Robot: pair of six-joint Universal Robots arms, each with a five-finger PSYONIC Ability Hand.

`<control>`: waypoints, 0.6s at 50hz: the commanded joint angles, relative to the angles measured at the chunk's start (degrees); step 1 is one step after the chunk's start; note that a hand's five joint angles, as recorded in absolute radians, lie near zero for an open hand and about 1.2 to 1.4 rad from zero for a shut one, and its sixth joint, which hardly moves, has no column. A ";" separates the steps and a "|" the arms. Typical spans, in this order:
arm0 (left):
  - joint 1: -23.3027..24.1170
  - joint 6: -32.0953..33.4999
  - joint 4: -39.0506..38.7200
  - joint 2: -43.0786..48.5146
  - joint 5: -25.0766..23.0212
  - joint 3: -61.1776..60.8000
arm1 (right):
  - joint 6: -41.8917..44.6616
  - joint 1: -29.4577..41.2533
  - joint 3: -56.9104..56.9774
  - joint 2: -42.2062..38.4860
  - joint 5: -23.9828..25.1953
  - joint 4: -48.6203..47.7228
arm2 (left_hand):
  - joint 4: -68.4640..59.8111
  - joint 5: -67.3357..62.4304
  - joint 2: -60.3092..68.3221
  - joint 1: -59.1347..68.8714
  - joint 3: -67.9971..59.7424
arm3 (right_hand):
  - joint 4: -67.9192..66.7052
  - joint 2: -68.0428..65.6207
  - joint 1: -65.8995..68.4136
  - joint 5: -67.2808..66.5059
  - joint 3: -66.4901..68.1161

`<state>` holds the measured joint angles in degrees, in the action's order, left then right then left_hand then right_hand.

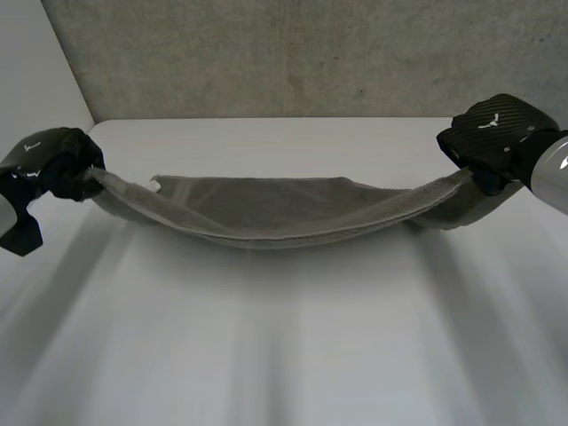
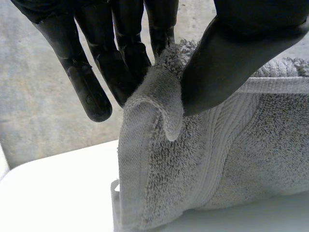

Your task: Fold the towel.

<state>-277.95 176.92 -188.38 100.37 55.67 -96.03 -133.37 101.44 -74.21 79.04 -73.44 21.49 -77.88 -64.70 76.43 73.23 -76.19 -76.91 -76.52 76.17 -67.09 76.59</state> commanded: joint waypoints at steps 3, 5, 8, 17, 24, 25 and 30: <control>0.48 0.35 -0.58 1.58 -1.00 -0.65 | 0.39 -0.37 3.97 -6.51 -0.56 -1.36 | -2.12 -5.30 3.57 6.77 -3.81 | -3.09 -3.48 3.83 -2.91 3.41; 0.57 0.36 -0.94 3.70 -0.91 0.49 | 0.30 -0.01 5.66 -8.99 -0.82 -1.98 | -2.12 -5.30 3.57 6.77 -3.81 | -3.09 -3.48 3.83 -2.91 3.41; 1.01 0.36 -1.38 8.88 0.06 4.45 | -0.05 0.16 8.28 -13.54 -1.44 -3.64 | -2.12 -5.30 3.57 6.77 -3.81 | -3.09 -3.48 3.83 -2.91 3.41; 6.72 0.09 -1.29 24.15 6.63 20.68 | -0.75 3.50 16.98 -27.52 -7.05 -11.29 | -2.12 -5.30 3.57 6.77 -3.81 | -3.09 -3.48 3.83 -2.91 3.41; 8.83 0.18 -1.02 34.81 13.06 33.98 | -4.18 5.26 22.53 -34.83 -10.49 -16.57 | -2.12 -5.30 3.57 6.77 -3.81 | -3.09 -3.48 3.83 -2.91 3.41; 9.70 0.27 -0.76 37.25 14.37 37.20 | -4.88 5.61 23.49 -36.14 -10.75 -17.70 | -2.12 -5.30 3.57 6.77 -3.81 | -3.09 -3.48 3.83 -2.91 3.41; 10.68 0.36 0.47 42.79 16.31 45.03 | -4.97 6.75 26.04 -39.75 -10.84 -20.25 | -2.12 -5.30 3.57 6.77 -3.81 | -3.09 -3.48 3.83 -2.91 3.41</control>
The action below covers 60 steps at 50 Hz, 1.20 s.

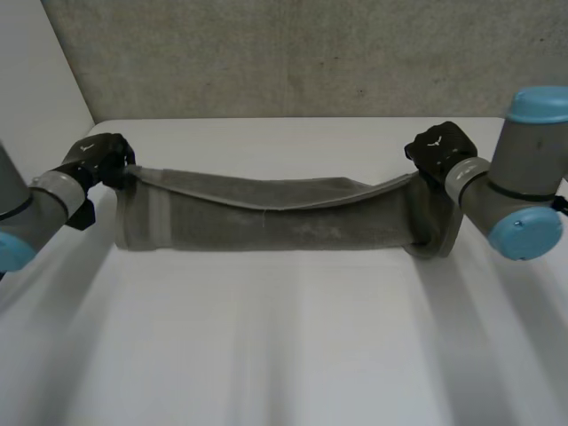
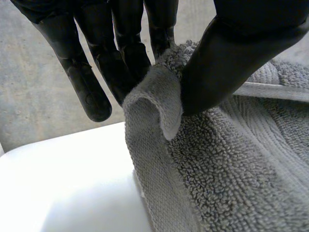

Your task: Fold the towel.

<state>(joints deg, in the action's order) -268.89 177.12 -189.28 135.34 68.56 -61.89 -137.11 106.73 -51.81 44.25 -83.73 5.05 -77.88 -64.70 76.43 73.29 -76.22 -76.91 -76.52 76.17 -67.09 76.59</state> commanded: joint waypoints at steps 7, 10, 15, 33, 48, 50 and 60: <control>2.93 0.07 2.24 12.92 3.68 17.93 | -1.06 1.90 7.08 -8.48 -2.05 -6.45 | -2.12 -5.30 3.57 6.71 -3.78 | -3.09 -3.48 3.83 -2.91 3.41; 2.93 0.15 2.24 13.46 3.94 18.47 | -0.88 1.90 8.48 -9.71 -2.67 -6.54 | -2.12 -5.30 3.57 6.71 -3.78 | -3.09 -3.48 3.83 -2.91 3.41; 3.72 0.15 1.90 14.51 4.21 18.82 | 0.00 1.90 10.59 -11.73 -2.84 -6.54 | -2.12 -5.30 3.57 6.71 -3.78 | -3.09 -3.48 3.83 -2.91 3.41; 3.72 0.24 1.72 17.67 11.85 25.23 | 0.09 1.46 26.32 -22.90 -5.30 -7.16 | 58.07 54.89 -56.62 -53.49 56.41 | 66.91 66.52 -66.17 67.09 -66.59; 3.81 0.15 2.68 14.95 12.03 22.77 | -2.62 -0.03 27.38 -20.89 -4.69 -7.08 | 58.24 55.06 -56.79 -53.66 56.58 | 66.91 66.52 -66.17 67.09 -66.59; 3.81 0.24 3.04 13.46 11.86 21.19 | -5.01 -0.38 26.59 -18.85 -4.60 -6.19 | 57.74 54.56 -56.29 -53.16 56.08 | 66.91 66.52 -66.17 67.09 -66.59; 3.90 1.99 4.44 -2.87 10.36 -0.04 | -20.29 -1.00 21.33 -5.25 -3.64 15.13 | 54.04 50.86 -52.59 -49.46 52.38 | 66.91 66.52 -66.17 67.09 -66.59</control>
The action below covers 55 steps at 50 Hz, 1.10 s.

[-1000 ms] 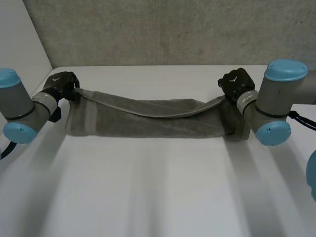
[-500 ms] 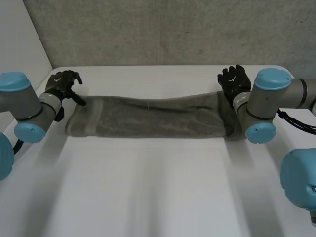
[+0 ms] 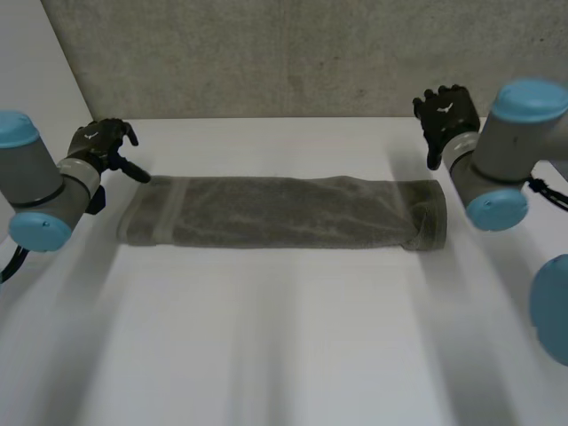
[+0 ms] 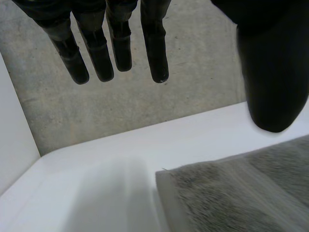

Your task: Fold the towel.

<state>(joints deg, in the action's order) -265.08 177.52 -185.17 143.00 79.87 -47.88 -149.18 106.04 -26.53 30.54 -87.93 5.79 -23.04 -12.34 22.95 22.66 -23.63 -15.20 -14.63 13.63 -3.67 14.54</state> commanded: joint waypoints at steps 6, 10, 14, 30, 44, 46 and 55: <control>0.26 9.60 -2.30 -14.68 -2.61 -22.61 | -9.64 -0.57 -13.82 14.37 0.65 18.47 | -0.80 -1.50 0.89 1.18 -0.21 | 5.20 4.63 -3.63 3.67 -4.54; 0.26 19.15 -6.42 -14.68 -3.41 -27.51 | -9.64 -1.53 -27.57 20.94 1.09 12.08 | -0.64 -1.33 0.72 1.01 -0.04 | 5.20 4.63 -3.63 3.67 -4.54; 0.26 23.13 -9.50 -13.54 -3.32 -29.72 | -9.20 -1.71 -36.32 25.09 1.80 5.37 | -0.47 -1.16 0.55 0.84 0.13 | -0.44 -1.01 2.00 -1.96 1.10; 0.35 23.57 -13.64 -8.36 -2.79 -28.50 | -9.28 -2.85 -54.15 26.32 1.80 -7.54 | -0.47 -1.16 0.55 0.84 0.13 | -2.79 -3.36 4.35 -4.31 3.45; 0.26 23.58 -14.96 -7.30 -2.79 -27.70 | -9.99 -3.20 -54.33 21.31 1.36 -15.55 | -4.32 -5.01 4.40 4.70 -3.72 | -16.25 -16.82 17.81 -17.78 16.91; 0.26 23.58 -14.96 -7.21 -2.70 -27.79 | -10.42 -3.20 -54.25 20.79 1.27 -17.03 | -5.17 -5.86 5.25 5.54 -4.57 | -19.76 -20.33 21.32 -21.28 20.42; 0.26 23.49 -14.96 -7.03 -2.79 -28.06 | -15.17 -3.38 -54.07 20.08 1.27 -19.15 | -19.81 -20.51 19.89 20.19 -19.22 | -37.95 -38.52 39.51 -39.47 38.61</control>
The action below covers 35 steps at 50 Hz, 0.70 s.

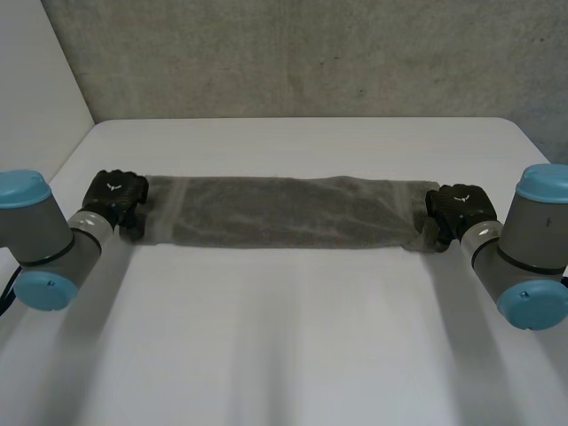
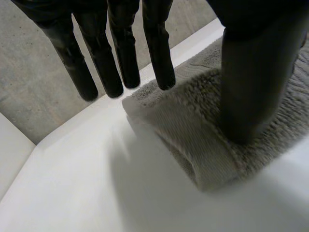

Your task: Fold the towel.

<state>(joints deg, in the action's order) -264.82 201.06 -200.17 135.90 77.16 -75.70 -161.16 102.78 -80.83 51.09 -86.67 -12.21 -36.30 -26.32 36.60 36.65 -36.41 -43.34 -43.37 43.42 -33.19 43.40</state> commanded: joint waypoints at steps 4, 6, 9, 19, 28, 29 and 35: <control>0.00 -0.15 0.04 0.06 -0.08 -0.23 | -3.72 -0.47 0.67 -1.34 -0.08 -1.33 | -15.28 -15.26 14.98 14.93 -15.17 | -34.94 -34.92 34.86 -35.09 34.88; 0.00 -0.15 0.04 0.06 0.01 -0.23 | -3.46 -0.91 0.93 -1.43 -0.08 -1.50 | -15.47 -15.45 15.16 15.11 -15.36 | -36.64 -36.62 36.56 -36.79 36.58; 0.00 -0.23 0.04 -0.20 0.10 -0.23 | -2.32 -1.88 1.55 -1.35 -0.17 -1.59 | -15.30 -15.28 15.00 14.94 -15.19 | -36.66 -36.63 36.58 -36.81 36.60; -0.96 -0.50 0.13 -2.13 0.19 -0.94 | 4.54 -3.99 0.32 -0.38 -0.61 -1.07 | -14.12 -14.10 13.82 13.76 -14.01 | -3.62 -3.60 3.54 -3.78 3.56; -0.70 -0.59 0.65 -3.01 0.19 -2.70 | 3.40 -2.23 -0.82 0.32 -0.61 -0.45 | -11.26 -11.24 10.96 10.90 -11.15 | 9.20 9.23 -9.28 9.05 -9.26; -0.61 -0.59 0.65 -3.19 0.19 -2.96 | 3.31 -2.14 -1.17 0.50 -0.61 -0.45 | -10.93 -10.91 10.63 10.57 -10.82 | 9.54 9.56 -9.62 9.38 -9.60; -0.26 -0.59 0.65 -3.80 0.19 -3.49 | 3.22 -2.05 -1.97 0.50 -0.61 -0.62 | -10.25 -10.23 9.95 9.90 -10.14 | 8.21 8.23 -8.28 8.05 -8.26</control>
